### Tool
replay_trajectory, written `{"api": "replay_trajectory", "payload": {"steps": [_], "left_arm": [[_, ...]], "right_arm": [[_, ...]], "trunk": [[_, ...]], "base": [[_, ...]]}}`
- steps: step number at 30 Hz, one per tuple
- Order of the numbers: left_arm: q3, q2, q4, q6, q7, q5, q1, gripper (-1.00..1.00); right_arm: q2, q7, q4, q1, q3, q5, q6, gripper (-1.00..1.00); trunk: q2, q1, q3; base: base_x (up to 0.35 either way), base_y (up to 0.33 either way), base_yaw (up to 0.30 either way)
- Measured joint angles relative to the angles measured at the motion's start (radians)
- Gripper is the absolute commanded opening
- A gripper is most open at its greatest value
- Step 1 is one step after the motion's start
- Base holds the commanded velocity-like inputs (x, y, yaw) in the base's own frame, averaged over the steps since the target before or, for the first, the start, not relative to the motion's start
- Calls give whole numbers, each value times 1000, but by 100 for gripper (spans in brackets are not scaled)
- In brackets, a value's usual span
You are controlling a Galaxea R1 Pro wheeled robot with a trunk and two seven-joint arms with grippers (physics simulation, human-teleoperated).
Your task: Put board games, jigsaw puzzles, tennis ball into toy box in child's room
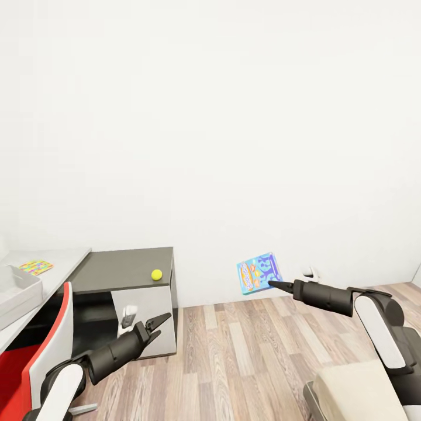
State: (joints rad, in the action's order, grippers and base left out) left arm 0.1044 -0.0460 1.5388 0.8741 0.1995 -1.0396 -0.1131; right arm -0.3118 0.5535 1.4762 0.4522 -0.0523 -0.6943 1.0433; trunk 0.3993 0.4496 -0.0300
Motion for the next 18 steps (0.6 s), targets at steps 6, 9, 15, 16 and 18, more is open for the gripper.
{"api": "replay_trajectory", "payload": {"steps": [6, 9, 15, 16, 18], "left_arm": [[1, 0, 0, 0, 1, -1, 1, 100], [0, 0, 0, 0, 3, -1, 1, 100], [3, -1, 0, -30, 12, -1, 5, 100], [2, -3, 0, -52, 14, -1, 7, 100], [1, -4, 0, -69, 15, -1, 9, 100]], "right_arm": [[0, 0, 11, 0, -5, -4, 0, -100], [0, 0, 13, 0, -7, -6, 0, -100], [0, -1, 13, 0, -9, -6, 0, -100], [0, -1, 13, 0, -9, -4, -1, -100], [0, -1, 13, 0, -9, -2, -1, -100]], "trunk": [[0, 0, 0], [0, 0, 0], [0, 0, 0], [0, 0, 0], [0, 0, 0]], "base": [[0, 0, 64], [0, 0, 213], [0, 0, 234], [0, 0, 208], [0, 0, 205]]}}
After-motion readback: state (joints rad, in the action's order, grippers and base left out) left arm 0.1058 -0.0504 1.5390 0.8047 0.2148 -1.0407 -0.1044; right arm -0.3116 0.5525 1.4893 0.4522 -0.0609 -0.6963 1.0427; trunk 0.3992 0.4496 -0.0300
